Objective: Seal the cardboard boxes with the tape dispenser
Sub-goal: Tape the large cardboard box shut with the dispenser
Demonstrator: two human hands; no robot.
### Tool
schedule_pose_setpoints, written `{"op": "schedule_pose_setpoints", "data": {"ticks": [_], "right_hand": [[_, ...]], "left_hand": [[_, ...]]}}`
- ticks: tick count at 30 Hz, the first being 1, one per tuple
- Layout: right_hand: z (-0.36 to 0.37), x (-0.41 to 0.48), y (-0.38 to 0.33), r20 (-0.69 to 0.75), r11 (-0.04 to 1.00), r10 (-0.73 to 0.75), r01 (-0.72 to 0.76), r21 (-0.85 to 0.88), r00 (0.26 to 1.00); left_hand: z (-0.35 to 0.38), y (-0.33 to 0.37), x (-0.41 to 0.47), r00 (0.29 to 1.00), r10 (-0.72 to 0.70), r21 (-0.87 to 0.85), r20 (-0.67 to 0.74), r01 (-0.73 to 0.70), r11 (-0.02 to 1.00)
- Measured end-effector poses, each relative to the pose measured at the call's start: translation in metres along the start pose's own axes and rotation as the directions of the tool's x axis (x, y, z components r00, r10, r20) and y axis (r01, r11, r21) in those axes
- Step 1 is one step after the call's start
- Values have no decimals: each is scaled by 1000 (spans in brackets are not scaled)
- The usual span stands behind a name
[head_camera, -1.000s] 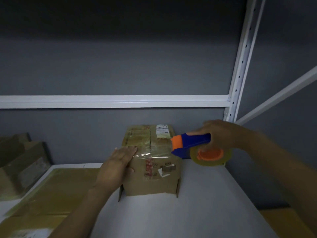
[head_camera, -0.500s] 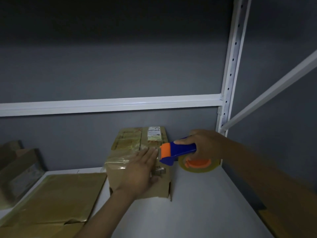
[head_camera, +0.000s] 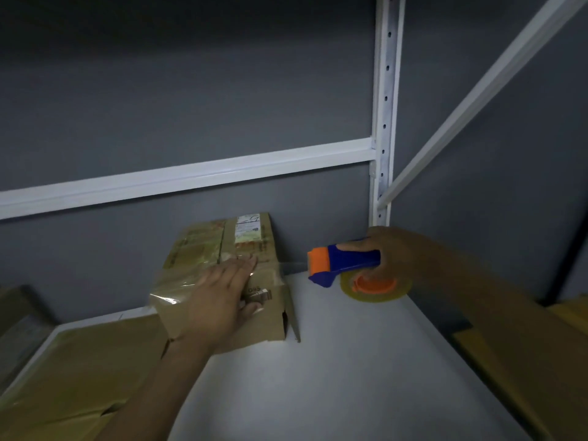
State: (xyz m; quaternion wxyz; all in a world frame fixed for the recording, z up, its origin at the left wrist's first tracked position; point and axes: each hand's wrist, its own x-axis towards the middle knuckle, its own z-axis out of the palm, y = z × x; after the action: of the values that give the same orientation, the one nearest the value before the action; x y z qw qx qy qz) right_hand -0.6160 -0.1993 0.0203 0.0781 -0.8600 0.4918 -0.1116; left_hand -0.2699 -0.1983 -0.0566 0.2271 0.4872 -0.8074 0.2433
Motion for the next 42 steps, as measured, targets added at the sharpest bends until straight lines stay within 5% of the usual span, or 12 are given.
{"op": "schedule_pose_setpoints", "data": {"ticks": [5, 10, 16, 20, 22, 26, 29, 33, 35, 37, 42], "right_hand": [[35, 4, -12, -90, 933, -65, 29, -359, 994], [56, 8, -43, -101, 921, -62, 18, -389, 993], [83, 9, -58, -99, 985, 164, -157, 75, 981], [91, -5, -53, -82, 931, 326, -305, 199, 942], [95, -11, -43, -15, 844, 438, -406, 350, 899], [111, -22, -23, 194, 488, 531, -485, 726, 825], [129, -25, -19, 321, 356, 509, -535, 766, 799], [146, 1, -21, 208, 626, 565, -579, 523, 799], [135, 22, -43, 48, 654, 546, -461, 599, 836], [115, 46, -75, -16, 567, 478, -294, 770, 878], [121, 105, -119, 191, 24, 374, -215, 976, 907]], "left_hand": [[2, 1, 1, 1000, -12, 16, -4, 12, 1000], [3, 4, 1, 999, -43, 29, 15, 43, 999], [1, 4, 0, 994, -86, -10, 61, 87, 996], [-1, 6, 0, 992, -100, -11, 83, 101, 995], [-1, 6, 0, 992, -93, -19, 89, 95, 995], [-4, 0, 2, 996, -54, -43, 77, 57, 997], [-8, -8, 5, 999, 11, -30, 47, -10, 1000], [-3, -14, 3, 999, 34, -21, 27, -33, 999], [0, -15, 2, 999, 20, -18, 47, -20, 1000], [-1, -17, 4, 998, 12, -18, 64, -11, 1000], [-4, -18, 6, 997, 24, -32, 77, -22, 999]]}}
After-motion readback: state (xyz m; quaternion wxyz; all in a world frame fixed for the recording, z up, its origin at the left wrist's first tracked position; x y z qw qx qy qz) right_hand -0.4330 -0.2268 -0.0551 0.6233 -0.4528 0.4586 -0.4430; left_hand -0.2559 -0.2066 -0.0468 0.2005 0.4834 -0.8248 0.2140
